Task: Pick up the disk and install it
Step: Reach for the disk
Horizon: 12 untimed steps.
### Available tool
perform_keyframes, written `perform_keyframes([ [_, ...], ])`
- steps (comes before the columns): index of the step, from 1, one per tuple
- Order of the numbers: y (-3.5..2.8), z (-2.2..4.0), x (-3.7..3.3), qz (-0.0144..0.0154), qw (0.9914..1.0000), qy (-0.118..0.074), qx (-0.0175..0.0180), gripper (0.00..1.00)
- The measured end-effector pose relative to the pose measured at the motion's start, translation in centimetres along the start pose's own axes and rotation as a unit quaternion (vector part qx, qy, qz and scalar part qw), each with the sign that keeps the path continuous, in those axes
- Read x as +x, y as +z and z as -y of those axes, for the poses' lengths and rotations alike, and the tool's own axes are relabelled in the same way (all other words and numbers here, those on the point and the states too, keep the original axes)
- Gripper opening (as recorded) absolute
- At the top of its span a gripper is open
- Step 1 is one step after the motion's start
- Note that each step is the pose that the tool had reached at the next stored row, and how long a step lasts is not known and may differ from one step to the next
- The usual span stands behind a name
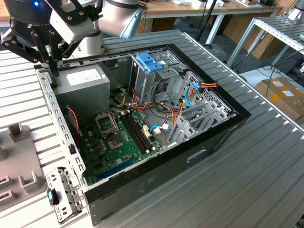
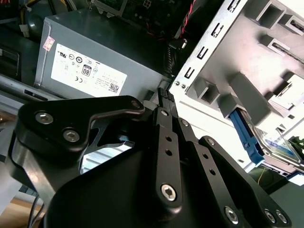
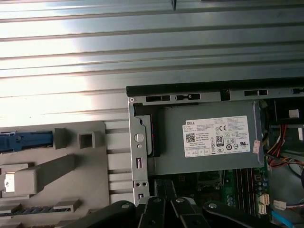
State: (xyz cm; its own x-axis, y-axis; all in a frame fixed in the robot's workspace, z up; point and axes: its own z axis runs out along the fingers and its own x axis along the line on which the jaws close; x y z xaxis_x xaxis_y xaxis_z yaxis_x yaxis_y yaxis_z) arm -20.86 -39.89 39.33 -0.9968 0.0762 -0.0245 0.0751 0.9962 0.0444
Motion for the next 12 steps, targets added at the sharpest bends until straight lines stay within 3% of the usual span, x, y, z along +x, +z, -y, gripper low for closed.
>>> perform_keyframes([
  [7, 0.00, 0.00, 0.05, 0.0000, 1.00000, 0.000, 0.0000, 0.11],
  [12, -0.02, 0.04, 0.56, 0.0000, 1.00000, 0.000, 0.0000, 0.11],
])
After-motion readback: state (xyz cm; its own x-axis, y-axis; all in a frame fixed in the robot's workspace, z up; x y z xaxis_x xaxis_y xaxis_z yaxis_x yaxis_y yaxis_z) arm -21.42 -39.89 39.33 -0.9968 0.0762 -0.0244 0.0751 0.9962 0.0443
